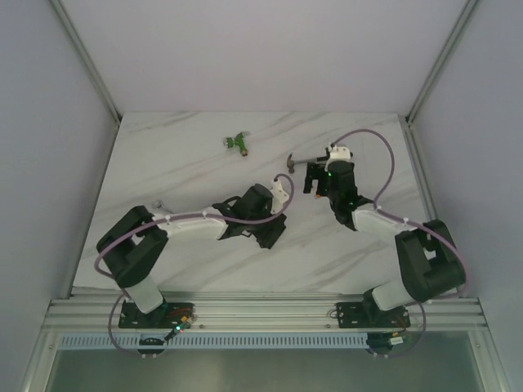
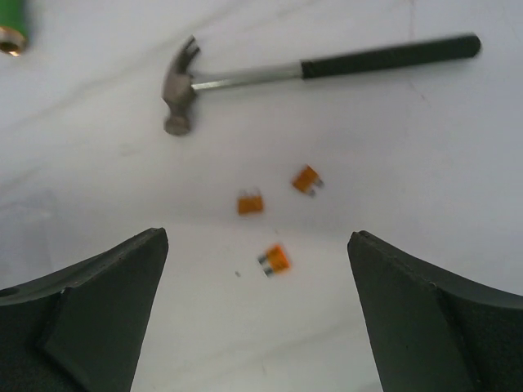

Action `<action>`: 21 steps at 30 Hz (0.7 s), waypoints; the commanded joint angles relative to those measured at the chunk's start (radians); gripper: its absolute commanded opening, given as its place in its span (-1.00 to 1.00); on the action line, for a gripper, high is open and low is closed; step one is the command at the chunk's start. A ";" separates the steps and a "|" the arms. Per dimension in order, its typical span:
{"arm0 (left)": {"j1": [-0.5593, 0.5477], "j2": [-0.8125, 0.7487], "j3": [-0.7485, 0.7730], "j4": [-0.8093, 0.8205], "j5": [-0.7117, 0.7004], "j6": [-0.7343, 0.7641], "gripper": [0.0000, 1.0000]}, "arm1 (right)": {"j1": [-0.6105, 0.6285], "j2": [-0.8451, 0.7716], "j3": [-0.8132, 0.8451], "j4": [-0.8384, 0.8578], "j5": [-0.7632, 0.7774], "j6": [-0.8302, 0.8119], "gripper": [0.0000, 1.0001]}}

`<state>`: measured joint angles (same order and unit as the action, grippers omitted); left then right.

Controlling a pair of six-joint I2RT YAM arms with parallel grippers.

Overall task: Snap on the fuse box
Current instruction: Adjust the fuse box cover at the center of the board, then place the fuse box base at the center of the board.

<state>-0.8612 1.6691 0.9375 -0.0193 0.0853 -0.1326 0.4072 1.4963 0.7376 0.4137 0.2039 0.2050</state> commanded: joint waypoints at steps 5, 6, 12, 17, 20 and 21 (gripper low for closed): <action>-0.019 0.102 0.079 0.027 0.031 0.202 -0.12 | -0.025 -0.132 -0.078 -0.049 0.003 -0.006 0.99; -0.019 0.103 0.080 0.019 0.016 0.223 -0.07 | -0.025 -0.134 -0.078 -0.053 -0.010 -0.006 0.99; 0.041 0.131 0.074 0.000 -0.041 0.317 0.16 | -0.025 -0.127 -0.082 -0.050 -0.048 -0.004 0.99; 0.133 0.171 0.099 -0.002 -0.021 0.344 0.16 | -0.025 -0.112 -0.080 -0.056 -0.060 -0.004 0.99; 0.143 0.179 0.104 -0.004 0.018 0.374 0.18 | -0.025 -0.112 -0.078 -0.072 -0.071 -0.003 0.99; 0.142 0.180 0.103 -0.006 0.059 0.378 0.20 | -0.025 -0.112 -0.078 -0.080 -0.074 -0.001 0.99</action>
<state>-0.7223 1.8141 1.0416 0.0067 0.0910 0.1680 0.3847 1.3808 0.6632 0.3550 0.1532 0.2050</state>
